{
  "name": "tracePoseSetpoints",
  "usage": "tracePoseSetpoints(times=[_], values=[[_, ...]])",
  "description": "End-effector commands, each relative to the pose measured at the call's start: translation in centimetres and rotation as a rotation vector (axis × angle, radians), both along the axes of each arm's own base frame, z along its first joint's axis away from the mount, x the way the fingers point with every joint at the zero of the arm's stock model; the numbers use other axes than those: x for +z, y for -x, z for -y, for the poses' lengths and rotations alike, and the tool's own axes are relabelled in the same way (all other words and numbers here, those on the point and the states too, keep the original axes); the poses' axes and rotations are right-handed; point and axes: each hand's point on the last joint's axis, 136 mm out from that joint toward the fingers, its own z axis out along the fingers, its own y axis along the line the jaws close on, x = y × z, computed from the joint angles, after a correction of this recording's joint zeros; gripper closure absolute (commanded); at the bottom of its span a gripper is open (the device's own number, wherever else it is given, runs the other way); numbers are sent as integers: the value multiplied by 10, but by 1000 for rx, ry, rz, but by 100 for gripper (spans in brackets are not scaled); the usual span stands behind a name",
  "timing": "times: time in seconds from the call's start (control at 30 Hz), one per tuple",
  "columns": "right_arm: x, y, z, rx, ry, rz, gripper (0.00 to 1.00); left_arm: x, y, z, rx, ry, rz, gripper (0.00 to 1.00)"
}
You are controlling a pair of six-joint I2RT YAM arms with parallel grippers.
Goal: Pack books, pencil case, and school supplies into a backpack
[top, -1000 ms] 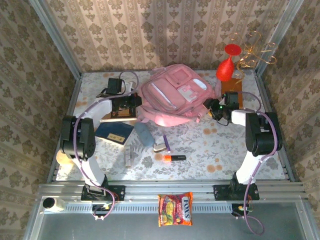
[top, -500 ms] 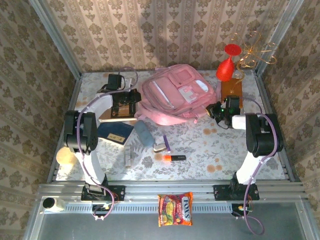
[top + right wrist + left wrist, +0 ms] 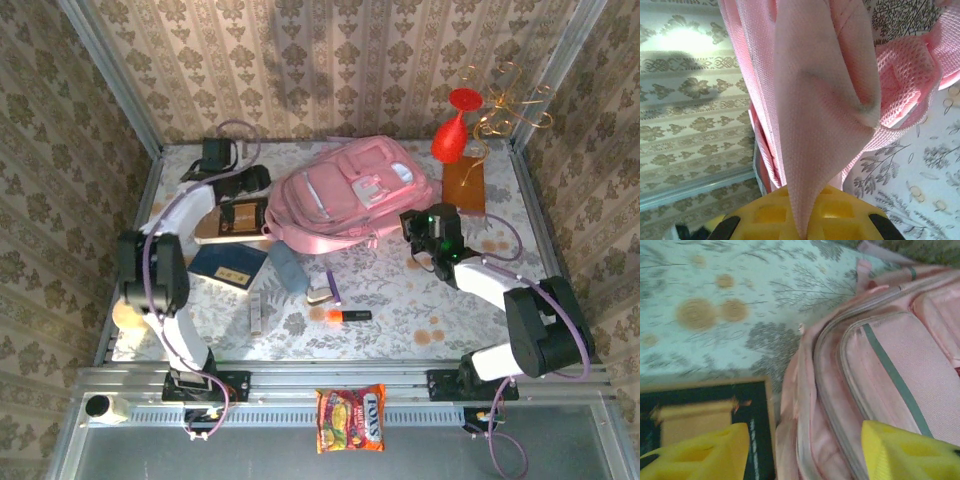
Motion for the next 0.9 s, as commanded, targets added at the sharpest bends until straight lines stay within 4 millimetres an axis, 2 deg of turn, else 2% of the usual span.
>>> tracePoseSetpoints(times=[0.0, 0.03, 0.2, 0.3, 0.43, 0.57, 0.7, 0.87], values=[[52, -10, 4, -139, -80, 143, 100, 43, 38, 18, -14, 25, 107, 35], [56, -10, 1, -141, -82, 153, 100, 47, 54, 31, -50, 35, 116, 34], [83, -18, -13, -131, -108, 205, 100, 42, 135, 112, -286, 90, 122, 33], [93, -22, -17, -125, -116, 220, 100, 38, 170, 150, -415, 131, 144, 36], [105, -22, -20, -121, -110, 233, 100, 30, 203, 193, -559, 135, 161, 41], [113, -20, -23, -114, -108, 243, 100, 12, 210, 222, -617, 105, 163, 48], [116, -19, -24, -107, -113, 245, 100, 7, 200, 238, -614, 116, 195, 58], [121, -20, -27, -95, -117, 256, 100, -3, 181, 247, -578, 67, 224, 61]])
